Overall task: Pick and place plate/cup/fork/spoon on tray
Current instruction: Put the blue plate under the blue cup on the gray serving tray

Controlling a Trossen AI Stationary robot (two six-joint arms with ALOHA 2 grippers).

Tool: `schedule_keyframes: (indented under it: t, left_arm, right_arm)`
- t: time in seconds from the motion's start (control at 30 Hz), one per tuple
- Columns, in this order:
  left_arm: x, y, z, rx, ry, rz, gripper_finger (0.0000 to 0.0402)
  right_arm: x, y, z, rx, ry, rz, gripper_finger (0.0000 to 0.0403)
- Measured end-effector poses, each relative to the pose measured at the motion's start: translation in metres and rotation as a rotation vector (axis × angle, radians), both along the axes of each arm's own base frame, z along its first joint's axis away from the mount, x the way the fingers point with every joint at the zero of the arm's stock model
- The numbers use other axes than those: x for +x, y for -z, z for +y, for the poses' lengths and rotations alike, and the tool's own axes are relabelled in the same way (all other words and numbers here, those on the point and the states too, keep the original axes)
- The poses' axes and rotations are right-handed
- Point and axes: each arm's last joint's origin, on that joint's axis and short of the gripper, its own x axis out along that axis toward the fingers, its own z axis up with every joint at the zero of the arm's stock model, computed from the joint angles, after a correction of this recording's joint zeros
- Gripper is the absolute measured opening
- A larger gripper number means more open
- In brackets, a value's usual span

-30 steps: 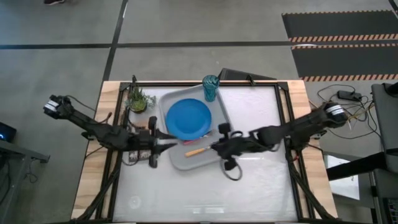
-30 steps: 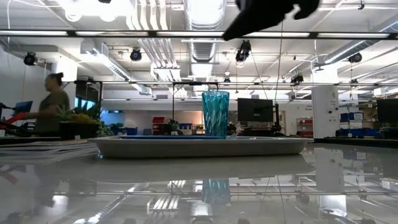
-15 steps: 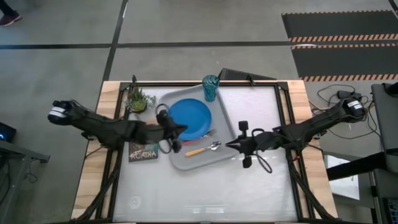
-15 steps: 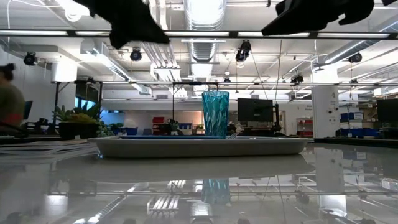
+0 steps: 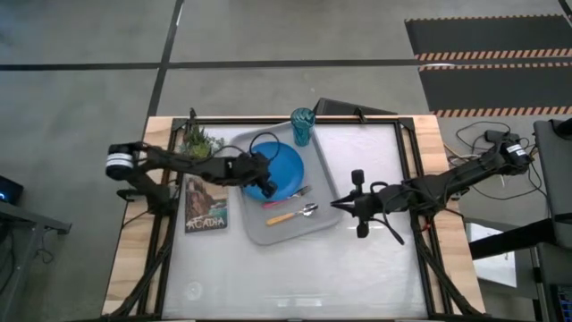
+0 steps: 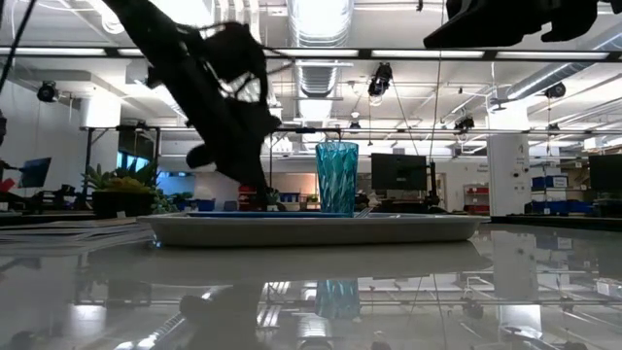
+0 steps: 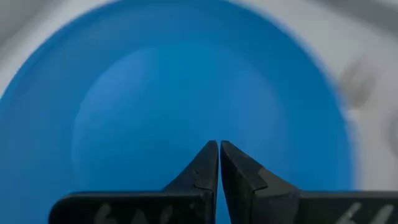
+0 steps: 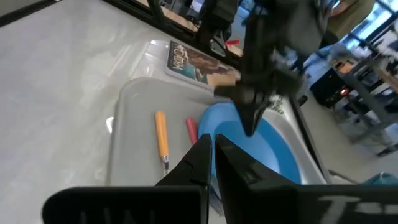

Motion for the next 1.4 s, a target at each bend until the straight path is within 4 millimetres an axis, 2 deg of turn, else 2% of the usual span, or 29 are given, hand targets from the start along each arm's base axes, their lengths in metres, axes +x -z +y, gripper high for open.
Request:
schedule_keyframes:
  t: [0.17,0.47,0.77,1.4]
  left_arm:
    - [0.006,0.021,0.017,-0.014,-0.048,0.073,0.0000]
    - [0.010,0.027,0.030,-0.006,-0.085,0.092,0.0000]
    - [0.011,0.038,0.034,0.014,-0.114,0.119,0.0000]
    - [0.007,0.036,0.042,0.066,-0.173,0.138,0.0000]
  right_arm:
    - [0.000,-0.002,-0.001,-0.055,-0.008,-0.005,0.0009]
    - [0.000,-0.003,-0.004,-0.109,0.024,-0.008,0.0009]
    - [0.000,-0.002,-0.004,-0.135,0.015,-0.005,0.0009]
    - [0.000,-0.003,-0.004,-0.129,0.017,-0.006,0.0009]
